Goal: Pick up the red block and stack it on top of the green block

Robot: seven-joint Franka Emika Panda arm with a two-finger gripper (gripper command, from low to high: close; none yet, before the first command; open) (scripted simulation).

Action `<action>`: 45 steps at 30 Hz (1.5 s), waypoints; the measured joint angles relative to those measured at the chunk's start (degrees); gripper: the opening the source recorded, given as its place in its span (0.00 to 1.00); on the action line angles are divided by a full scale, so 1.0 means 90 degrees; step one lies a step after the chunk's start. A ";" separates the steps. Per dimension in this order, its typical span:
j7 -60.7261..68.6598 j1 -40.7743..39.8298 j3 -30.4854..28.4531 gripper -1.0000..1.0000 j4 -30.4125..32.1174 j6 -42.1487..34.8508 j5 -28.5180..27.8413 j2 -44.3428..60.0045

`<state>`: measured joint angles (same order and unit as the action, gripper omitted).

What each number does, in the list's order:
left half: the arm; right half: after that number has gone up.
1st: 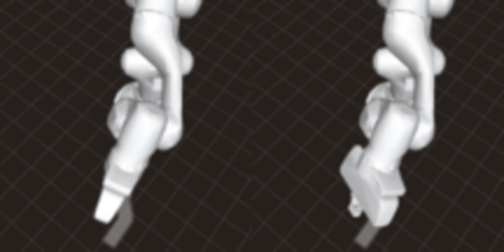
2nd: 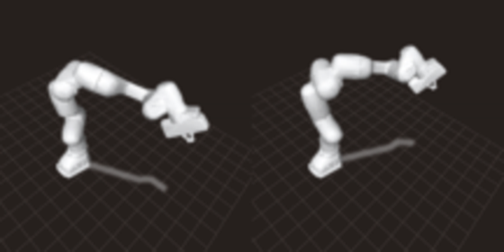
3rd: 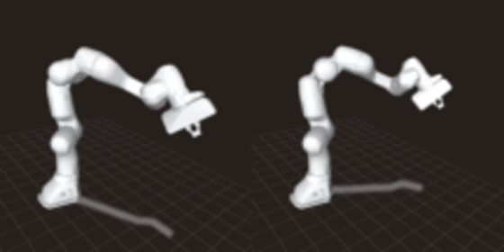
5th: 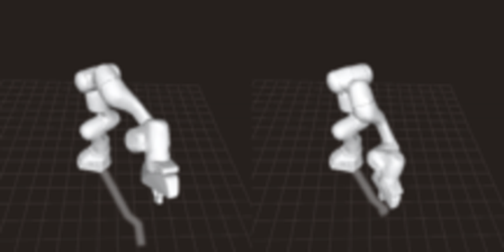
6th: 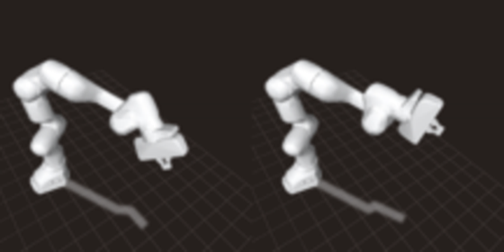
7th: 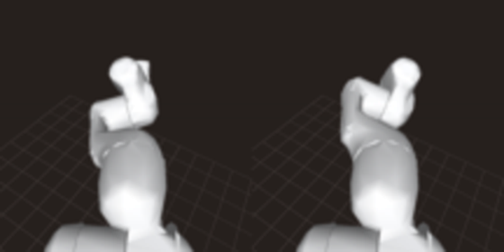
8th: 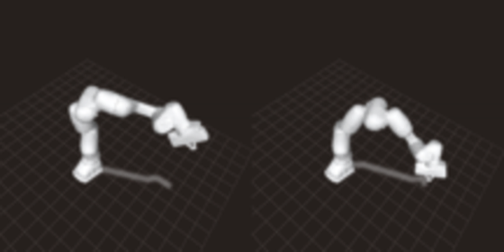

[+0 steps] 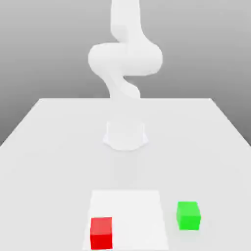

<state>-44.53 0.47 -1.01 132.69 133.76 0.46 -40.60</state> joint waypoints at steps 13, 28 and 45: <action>0.0793 0.0161 -0.0478 0.50 0.0525 0.1146 0.0316 0.3043; 0.1438 -0.0074 -0.0526 0.50 0.0908 0.2762 0.0478 0.6485; 0.1370 0.0484 -0.0110 0.00 0.1279 0.2112 0.0200 0.5482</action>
<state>-32.20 4.83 -2.00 144.20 152.77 2.26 8.74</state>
